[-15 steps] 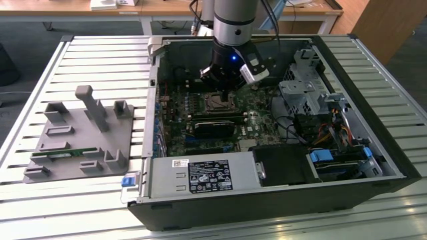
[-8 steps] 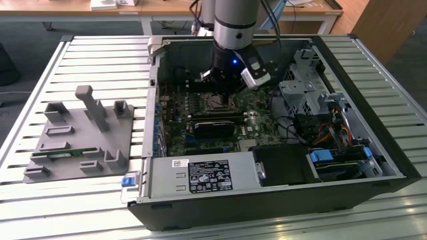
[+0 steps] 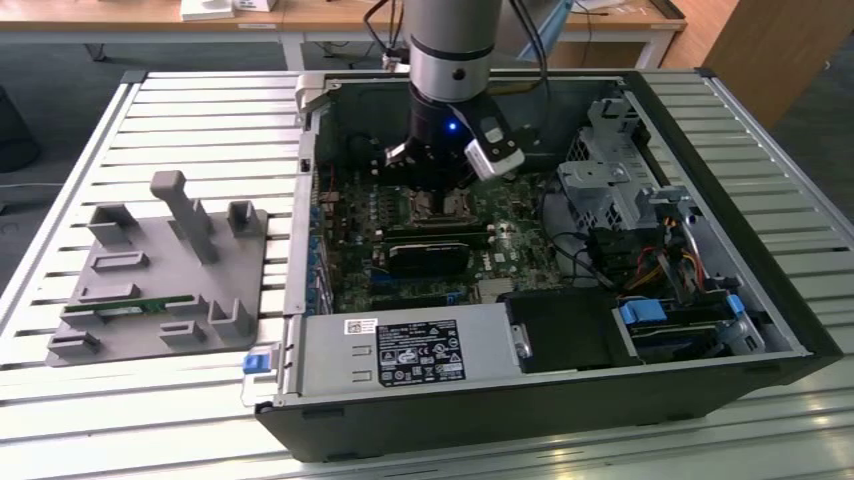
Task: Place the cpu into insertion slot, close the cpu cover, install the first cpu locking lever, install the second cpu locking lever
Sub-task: 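Install the second cpu locking lever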
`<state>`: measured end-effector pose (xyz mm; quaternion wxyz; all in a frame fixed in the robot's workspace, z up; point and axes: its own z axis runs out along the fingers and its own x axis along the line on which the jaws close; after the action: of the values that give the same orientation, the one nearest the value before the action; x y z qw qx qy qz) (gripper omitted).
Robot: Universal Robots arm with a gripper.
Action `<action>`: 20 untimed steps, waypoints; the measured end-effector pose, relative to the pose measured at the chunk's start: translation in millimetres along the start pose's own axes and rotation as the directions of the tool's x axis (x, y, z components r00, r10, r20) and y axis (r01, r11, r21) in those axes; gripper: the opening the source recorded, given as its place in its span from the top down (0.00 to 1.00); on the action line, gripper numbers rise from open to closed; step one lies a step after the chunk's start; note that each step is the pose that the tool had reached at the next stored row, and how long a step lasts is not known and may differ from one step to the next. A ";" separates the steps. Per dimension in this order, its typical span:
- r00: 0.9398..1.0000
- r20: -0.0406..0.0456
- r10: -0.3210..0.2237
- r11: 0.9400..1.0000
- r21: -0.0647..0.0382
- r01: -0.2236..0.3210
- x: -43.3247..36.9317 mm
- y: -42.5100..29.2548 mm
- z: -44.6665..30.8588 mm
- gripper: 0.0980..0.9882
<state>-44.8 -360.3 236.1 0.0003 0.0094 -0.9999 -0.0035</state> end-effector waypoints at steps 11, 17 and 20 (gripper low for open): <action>1.000 -0.007 0.001 1.000 -0.017 -0.002 0.6 -6.1 6.8 0.99; 1.000 -0.006 0.002 0.999 -0.032 -0.002 6.0 -8.7 6.8 0.99; 1.000 -0.006 0.002 0.999 -0.038 -0.003 8.1 -9.0 6.8 0.99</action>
<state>-52.7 -369.4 229.2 0.0036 0.0082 -0.9997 -0.0225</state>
